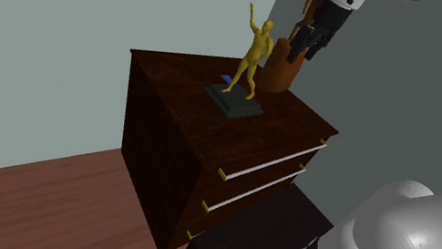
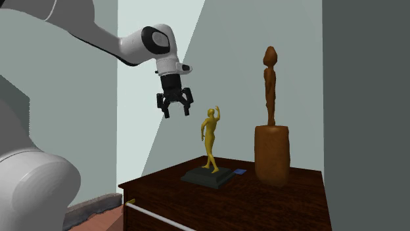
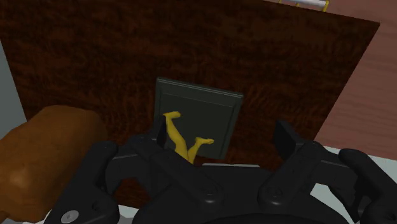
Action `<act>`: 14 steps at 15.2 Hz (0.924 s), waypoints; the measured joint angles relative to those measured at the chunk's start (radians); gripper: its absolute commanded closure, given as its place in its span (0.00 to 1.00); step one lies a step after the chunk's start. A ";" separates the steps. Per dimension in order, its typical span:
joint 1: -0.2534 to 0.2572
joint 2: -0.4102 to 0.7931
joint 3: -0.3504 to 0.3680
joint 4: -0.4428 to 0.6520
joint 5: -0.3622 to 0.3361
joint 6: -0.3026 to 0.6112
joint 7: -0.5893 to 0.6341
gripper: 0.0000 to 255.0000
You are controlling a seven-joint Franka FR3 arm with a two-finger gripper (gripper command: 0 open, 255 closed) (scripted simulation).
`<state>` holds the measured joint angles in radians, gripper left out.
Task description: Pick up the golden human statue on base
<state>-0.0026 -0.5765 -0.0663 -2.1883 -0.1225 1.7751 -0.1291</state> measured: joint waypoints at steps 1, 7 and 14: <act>0.001 0.031 -0.006 0.018 0.003 0.029 -0.004 0.00; 0.004 0.194 -0.059 0.137 0.033 0.170 -0.056 0.00; 0.006 0.382 -0.115 0.316 0.103 0.276 -0.132 0.00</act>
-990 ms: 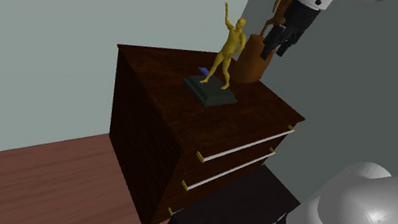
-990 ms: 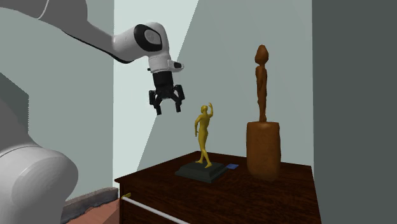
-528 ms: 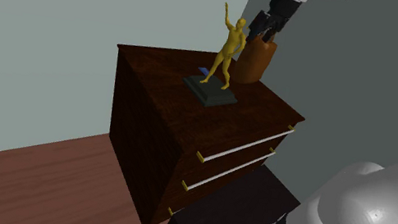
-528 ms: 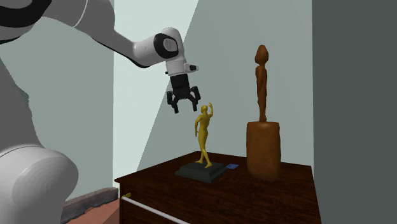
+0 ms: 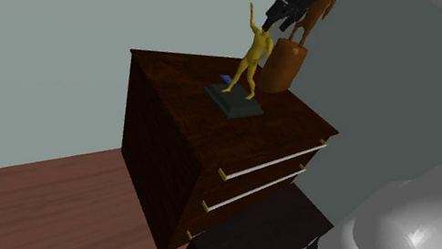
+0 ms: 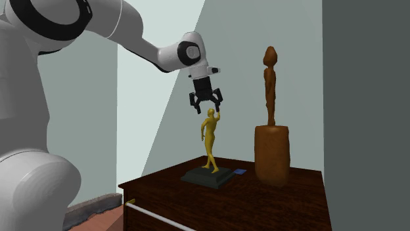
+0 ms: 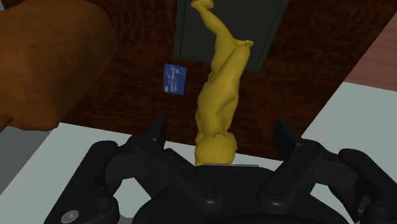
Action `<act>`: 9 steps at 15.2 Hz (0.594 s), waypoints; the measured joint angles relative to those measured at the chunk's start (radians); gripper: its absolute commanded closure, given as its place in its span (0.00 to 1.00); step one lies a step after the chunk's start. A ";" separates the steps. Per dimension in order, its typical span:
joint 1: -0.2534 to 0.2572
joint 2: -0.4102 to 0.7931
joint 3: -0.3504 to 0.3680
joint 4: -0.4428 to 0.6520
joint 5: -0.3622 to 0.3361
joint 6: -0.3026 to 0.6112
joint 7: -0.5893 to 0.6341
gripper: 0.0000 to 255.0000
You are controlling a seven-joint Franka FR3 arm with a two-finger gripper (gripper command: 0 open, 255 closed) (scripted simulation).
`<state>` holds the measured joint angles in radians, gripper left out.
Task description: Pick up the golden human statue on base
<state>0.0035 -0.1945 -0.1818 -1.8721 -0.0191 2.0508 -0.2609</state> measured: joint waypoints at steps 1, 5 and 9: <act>-0.001 0.004 -0.003 -0.008 0.003 0.015 -0.004 0.00; -0.001 0.001 -0.003 -0.062 0.003 0.070 -0.005 0.00; -0.001 -0.001 -0.004 -0.097 0.003 0.104 -0.005 1.00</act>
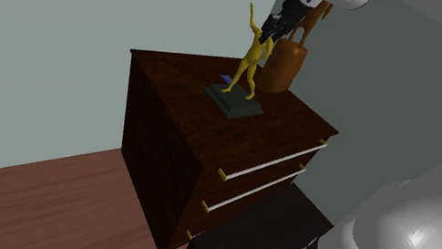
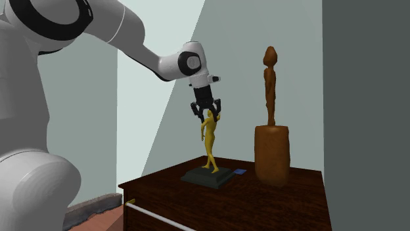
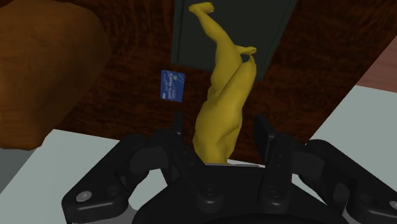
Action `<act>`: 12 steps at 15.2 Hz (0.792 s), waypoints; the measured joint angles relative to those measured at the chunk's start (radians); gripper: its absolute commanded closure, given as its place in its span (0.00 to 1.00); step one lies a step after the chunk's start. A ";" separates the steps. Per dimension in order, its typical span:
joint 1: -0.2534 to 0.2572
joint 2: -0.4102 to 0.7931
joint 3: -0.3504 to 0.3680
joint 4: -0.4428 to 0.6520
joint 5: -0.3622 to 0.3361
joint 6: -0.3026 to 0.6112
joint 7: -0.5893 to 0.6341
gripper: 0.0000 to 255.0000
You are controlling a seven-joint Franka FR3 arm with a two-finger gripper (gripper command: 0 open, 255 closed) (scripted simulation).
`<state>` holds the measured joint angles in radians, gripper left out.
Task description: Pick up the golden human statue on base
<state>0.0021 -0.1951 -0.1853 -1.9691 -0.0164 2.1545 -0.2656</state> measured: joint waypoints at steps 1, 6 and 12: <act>0.000 0.000 0.000 -0.002 0.000 0.002 0.000 1.00; -0.001 -0.001 0.000 -0.003 0.000 0.004 0.001 1.00; 0.001 0.000 0.001 0.021 0.000 -0.023 0.002 1.00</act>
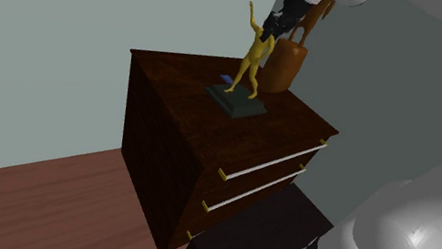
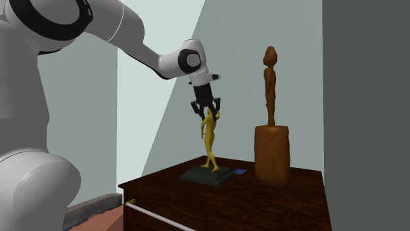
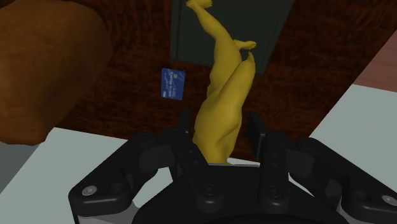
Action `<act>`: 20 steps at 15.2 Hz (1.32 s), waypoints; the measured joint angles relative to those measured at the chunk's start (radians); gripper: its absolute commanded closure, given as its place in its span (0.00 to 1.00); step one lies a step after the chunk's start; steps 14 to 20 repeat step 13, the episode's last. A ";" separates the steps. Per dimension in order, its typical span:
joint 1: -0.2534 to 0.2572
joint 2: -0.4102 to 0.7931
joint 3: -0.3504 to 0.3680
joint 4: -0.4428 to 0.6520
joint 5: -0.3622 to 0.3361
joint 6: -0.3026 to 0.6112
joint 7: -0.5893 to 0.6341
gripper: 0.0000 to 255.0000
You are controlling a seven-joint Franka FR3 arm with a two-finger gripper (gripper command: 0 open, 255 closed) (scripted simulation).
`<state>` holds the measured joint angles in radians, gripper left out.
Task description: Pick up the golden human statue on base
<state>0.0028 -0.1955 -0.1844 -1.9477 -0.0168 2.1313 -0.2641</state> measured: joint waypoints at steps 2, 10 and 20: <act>0.001 0.007 0.001 0.034 0.001 -0.027 0.001 1.00; 0.002 0.020 0.000 0.154 0.005 -0.134 -0.002 1.00; 0.002 0.028 -0.001 0.200 0.007 -0.172 -0.004 1.00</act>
